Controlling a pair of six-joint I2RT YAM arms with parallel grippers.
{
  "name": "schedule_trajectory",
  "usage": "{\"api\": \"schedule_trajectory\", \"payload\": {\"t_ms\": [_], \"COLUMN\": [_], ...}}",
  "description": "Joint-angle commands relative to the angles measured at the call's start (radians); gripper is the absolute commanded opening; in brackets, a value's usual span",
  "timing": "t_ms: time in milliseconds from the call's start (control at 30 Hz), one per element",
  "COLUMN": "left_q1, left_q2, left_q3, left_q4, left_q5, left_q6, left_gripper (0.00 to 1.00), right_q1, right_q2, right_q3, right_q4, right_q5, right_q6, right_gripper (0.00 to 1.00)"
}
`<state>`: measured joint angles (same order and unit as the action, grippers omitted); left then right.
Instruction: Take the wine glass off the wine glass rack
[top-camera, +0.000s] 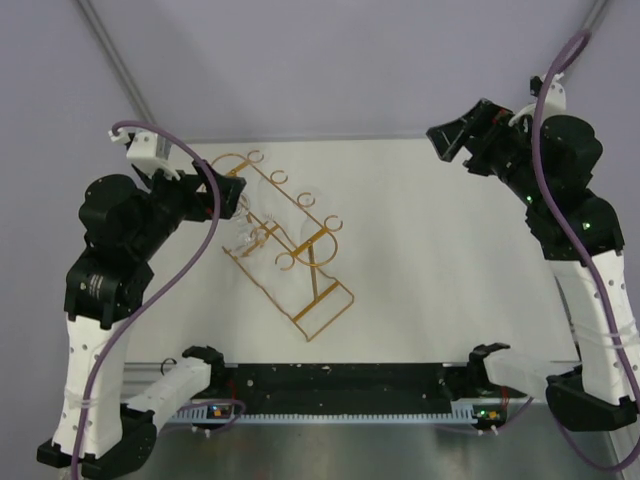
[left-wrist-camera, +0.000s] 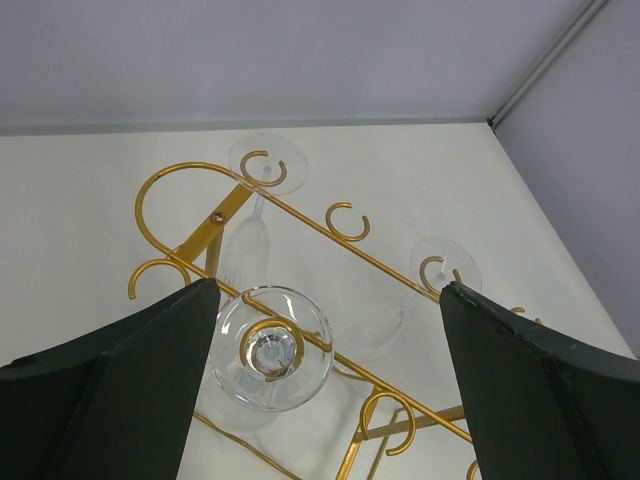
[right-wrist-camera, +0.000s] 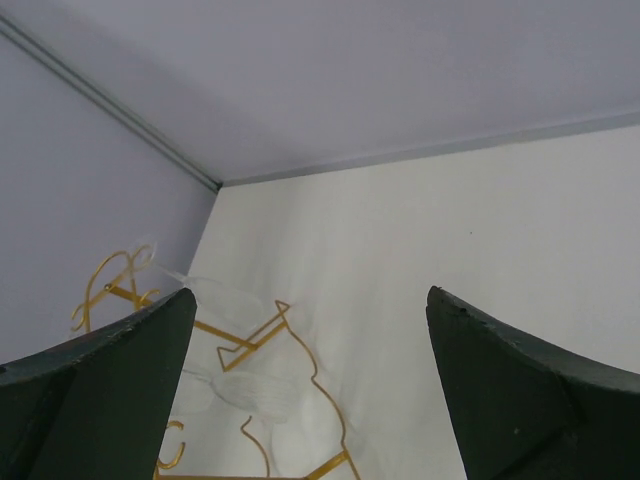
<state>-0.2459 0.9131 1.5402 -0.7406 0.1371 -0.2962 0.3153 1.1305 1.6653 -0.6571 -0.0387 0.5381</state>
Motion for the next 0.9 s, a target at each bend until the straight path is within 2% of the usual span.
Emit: {"api": "schedule_trajectory", "payload": {"t_ms": [0, 133, 300, 467, 600, 867], "left_q1": [-0.003, -0.003, -0.003, -0.003, -0.003, -0.003], "left_q2": [0.016, 0.021, 0.007, -0.011, -0.016, -0.034], "left_q3": [0.028, 0.020, 0.015, -0.008, -0.025, -0.058], "left_q4": [0.000, 0.003, -0.002, -0.005, -0.025, -0.025], "left_q5": [-0.001, 0.015, 0.013, 0.007, 0.010, 0.004], "left_q6": [0.002, -0.007, -0.004, -0.007, -0.014, -0.018], "left_gripper": [0.98, 0.98, 0.98, 0.98, 0.98, 0.98], "right_q1": [0.007, 0.008, 0.008, 0.033, 0.062, 0.228], "right_q2": [-0.038, -0.031, -0.034, -0.084, -0.118, -0.135], "right_q3": [0.025, -0.013, -0.071, -0.185, -0.265, -0.418], "right_q4": [0.054, 0.094, 0.097, 0.108, 0.158, 0.330], "right_q5": [-0.044, -0.283, -0.447, -0.478, -0.550, -0.552], "right_q6": [-0.055, -0.118, -0.119, -0.070, 0.035, 0.264], "right_gripper": [0.99, 0.99, 0.99, 0.99, 0.98, 0.94]}}
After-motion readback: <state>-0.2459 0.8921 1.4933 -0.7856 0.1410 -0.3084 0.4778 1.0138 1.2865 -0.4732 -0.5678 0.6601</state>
